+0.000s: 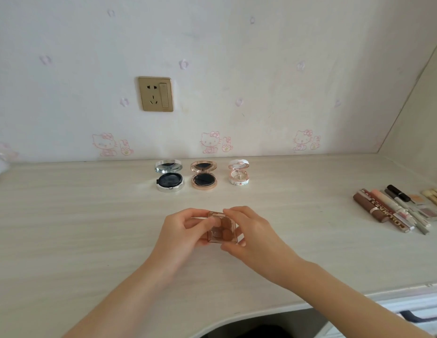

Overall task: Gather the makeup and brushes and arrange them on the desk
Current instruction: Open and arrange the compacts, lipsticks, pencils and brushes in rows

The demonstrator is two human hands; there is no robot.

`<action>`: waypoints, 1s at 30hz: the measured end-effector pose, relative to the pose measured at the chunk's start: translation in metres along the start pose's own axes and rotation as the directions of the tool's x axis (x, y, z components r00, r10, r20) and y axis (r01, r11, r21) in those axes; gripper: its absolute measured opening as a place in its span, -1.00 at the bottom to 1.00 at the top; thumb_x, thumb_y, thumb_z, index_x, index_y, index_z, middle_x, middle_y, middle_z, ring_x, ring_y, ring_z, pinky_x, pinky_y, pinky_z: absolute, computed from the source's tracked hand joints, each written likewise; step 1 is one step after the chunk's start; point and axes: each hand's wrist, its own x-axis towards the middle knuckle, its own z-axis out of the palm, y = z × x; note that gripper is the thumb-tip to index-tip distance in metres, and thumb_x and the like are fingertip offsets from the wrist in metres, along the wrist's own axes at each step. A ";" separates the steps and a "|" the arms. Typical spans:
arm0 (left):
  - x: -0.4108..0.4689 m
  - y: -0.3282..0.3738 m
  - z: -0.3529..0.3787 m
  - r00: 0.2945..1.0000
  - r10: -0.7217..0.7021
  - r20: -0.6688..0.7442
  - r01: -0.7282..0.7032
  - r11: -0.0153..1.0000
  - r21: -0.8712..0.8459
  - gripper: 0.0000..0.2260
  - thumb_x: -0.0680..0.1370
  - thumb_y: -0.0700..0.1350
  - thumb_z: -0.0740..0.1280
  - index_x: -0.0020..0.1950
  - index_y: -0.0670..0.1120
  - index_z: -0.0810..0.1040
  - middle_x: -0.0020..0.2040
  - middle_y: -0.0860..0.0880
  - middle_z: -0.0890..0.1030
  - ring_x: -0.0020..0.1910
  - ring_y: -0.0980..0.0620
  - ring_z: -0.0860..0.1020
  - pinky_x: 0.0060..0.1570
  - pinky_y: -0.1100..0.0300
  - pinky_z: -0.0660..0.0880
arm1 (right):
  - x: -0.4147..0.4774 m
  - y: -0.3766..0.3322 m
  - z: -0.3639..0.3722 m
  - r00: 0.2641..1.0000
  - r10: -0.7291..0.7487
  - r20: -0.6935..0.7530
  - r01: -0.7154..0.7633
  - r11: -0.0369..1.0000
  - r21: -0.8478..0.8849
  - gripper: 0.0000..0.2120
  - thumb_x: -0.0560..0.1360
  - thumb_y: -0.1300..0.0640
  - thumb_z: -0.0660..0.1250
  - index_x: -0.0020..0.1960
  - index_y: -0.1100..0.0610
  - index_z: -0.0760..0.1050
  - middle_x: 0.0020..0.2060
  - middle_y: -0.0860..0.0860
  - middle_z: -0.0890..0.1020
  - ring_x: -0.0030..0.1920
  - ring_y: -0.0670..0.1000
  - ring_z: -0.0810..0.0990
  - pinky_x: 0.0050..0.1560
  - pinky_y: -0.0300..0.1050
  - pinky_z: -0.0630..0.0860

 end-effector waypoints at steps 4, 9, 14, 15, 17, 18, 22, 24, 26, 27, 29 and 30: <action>-0.002 -0.003 -0.005 1.000 -0.009 -0.011 0.008 0.998 -0.063 -0.87 0.52 -0.17 0.38 0.03 -0.15 0.63 -0.14 -0.09 0.71 -0.13 -0.08 0.69 -0.02 -0.01 0.61 | 0.004 -0.003 0.001 0.999 -0.034 0.007 0.034 0.999 -0.025 -0.45 0.46 0.05 0.40 0.40 -0.02 0.33 0.20 -0.11 0.44 0.04 -0.13 0.50 0.10 -0.21 0.50; -0.003 -0.007 -0.008 0.998 -0.053 0.044 0.062 0.968 -0.243 -0.79 0.59 -0.13 0.27 0.09 -0.21 0.61 -0.01 -0.21 0.68 -0.01 -0.16 0.66 0.03 0.03 0.59 | 0.004 -0.008 0.000 0.999 -0.043 -0.026 0.041 0.997 -0.064 -0.50 0.48 -0.09 0.34 0.38 -0.08 0.33 0.20 -0.17 0.46 0.15 -0.14 0.47 0.16 -0.21 0.44; -0.005 -0.006 -0.006 0.970 -0.159 0.186 0.227 0.871 -0.435 -0.71 0.56 -0.05 0.27 0.08 -0.22 0.63 0.04 -0.26 0.65 -0.01 -0.21 0.65 0.04 -0.02 0.60 | 0.003 -0.015 0.002 0.994 -0.085 -0.071 0.077 0.992 -0.104 -0.53 0.50 -0.07 0.33 0.38 -0.05 0.35 0.21 -0.16 0.49 0.21 -0.08 0.38 0.22 -0.25 0.34; -0.005 -0.006 -0.007 0.965 -0.167 0.202 0.244 0.856 -0.456 -0.71 0.55 -0.05 0.27 0.07 -0.23 0.64 0.05 -0.28 0.64 -0.01 -0.22 0.64 0.02 -0.02 0.60 | 0.003 -0.016 0.002 0.992 -0.097 -0.079 0.087 0.989 -0.123 -0.53 0.50 -0.05 0.33 0.38 -0.04 0.35 0.22 -0.15 0.48 0.22 -0.08 0.37 0.23 -0.27 0.32; -0.005 -0.006 -0.009 0.962 -0.177 0.210 0.258 0.844 -0.469 -0.71 0.54 -0.06 0.28 0.06 -0.24 0.64 0.05 -0.30 0.63 -0.02 -0.24 0.64 -0.01 -0.02 0.61 | 0.003 -0.018 0.005 0.989 -0.122 -0.083 0.109 0.983 -0.149 -0.50 0.49 -0.02 0.34 0.39 -0.01 0.33 0.27 -0.14 0.45 0.25 -0.07 0.36 0.25 -0.32 0.29; -0.005 -0.007 -0.009 0.962 -0.180 0.206 0.259 0.845 -0.469 -0.71 0.54 -0.06 0.28 0.06 -0.25 0.64 0.03 -0.31 0.63 -0.04 -0.24 0.63 -0.02 -0.02 0.61 | 0.003 -0.020 0.006 0.988 -0.133 -0.076 0.120 0.981 -0.151 -0.49 0.49 -0.02 0.34 0.40 -0.01 0.32 0.28 -0.14 0.44 0.26 -0.07 0.36 0.26 -0.32 0.28; -0.004 -0.010 -0.011 0.962 -0.179 0.208 0.258 0.848 -0.463 -0.72 0.51 -0.05 0.30 0.01 -0.25 0.65 -0.02 -0.28 0.64 -0.09 -0.19 0.63 -0.07 0.00 0.61 | 0.006 -0.023 0.007 0.989 -0.135 -0.060 0.127 0.984 -0.128 -0.47 0.45 0.03 0.40 0.38 -0.01 0.34 0.22 -0.09 0.49 0.19 -0.01 0.46 0.21 -0.16 0.41; -0.004 -0.011 -0.012 0.958 -0.188 0.216 0.269 0.849 -0.455 -0.70 0.49 -0.05 0.31 0.01 -0.25 0.65 0.01 -0.30 0.63 -0.06 -0.20 0.63 -0.04 -0.02 0.61 | 0.008 -0.023 0.004 0.991 -0.118 -0.057 0.112 0.989 -0.092 -0.49 0.42 0.02 0.43 0.32 -0.04 0.39 0.14 -0.10 0.54 0.12 -0.02 0.51 0.14 -0.10 0.46; -0.004 -0.011 -0.012 0.955 -0.193 0.224 0.278 0.845 -0.457 -0.70 0.48 -0.04 0.31 0.01 -0.25 0.65 0.03 -0.31 0.63 -0.06 -0.19 0.63 -0.06 -0.02 0.61 | 0.010 -0.023 -0.001 0.994 -0.099 -0.046 0.096 0.994 -0.047 -0.51 0.38 0.00 0.46 0.27 -0.07 0.43 0.09 -0.13 0.57 0.09 -0.08 0.53 0.12 -0.11 0.48; -0.004 -0.011 -0.012 0.955 -0.190 0.229 0.278 0.844 -0.458 -0.70 0.48 -0.04 0.31 0.02 -0.25 0.65 0.04 -0.31 0.63 -0.06 -0.19 0.63 -0.07 -0.01 0.61 | 0.011 -0.023 -0.004 0.995 -0.087 -0.040 0.086 0.996 -0.026 -0.52 0.37 0.00 0.47 0.26 -0.08 0.44 0.08 -0.15 0.57 0.08 -0.12 0.53 0.11 -0.14 0.48; -0.003 -0.011 -0.012 0.956 -0.175 0.234 0.268 0.846 -0.461 -0.69 0.49 -0.05 0.30 0.06 -0.26 0.64 0.04 -0.30 0.63 -0.06 -0.17 0.63 -0.05 -0.02 0.61 | 0.012 -0.022 -0.008 0.997 -0.066 -0.028 0.066 0.998 0.006 -0.53 0.36 0.02 0.48 0.24 -0.11 0.46 0.06 -0.20 0.58 0.09 -0.18 0.52 0.10 -0.23 0.46; -0.003 -0.012 -0.012 0.957 -0.167 0.236 0.262 0.847 -0.462 -0.69 0.50 -0.06 0.29 0.07 -0.26 0.63 0.02 -0.29 0.64 -0.07 -0.17 0.64 -0.03 -0.04 0.61 | 0.012 -0.021 -0.010 0.998 -0.054 -0.021 0.054 0.998 0.021 -0.53 0.36 0.03 0.49 0.24 -0.13 0.46 0.05 -0.23 0.58 0.09 -0.21 0.51 0.10 -0.28 0.45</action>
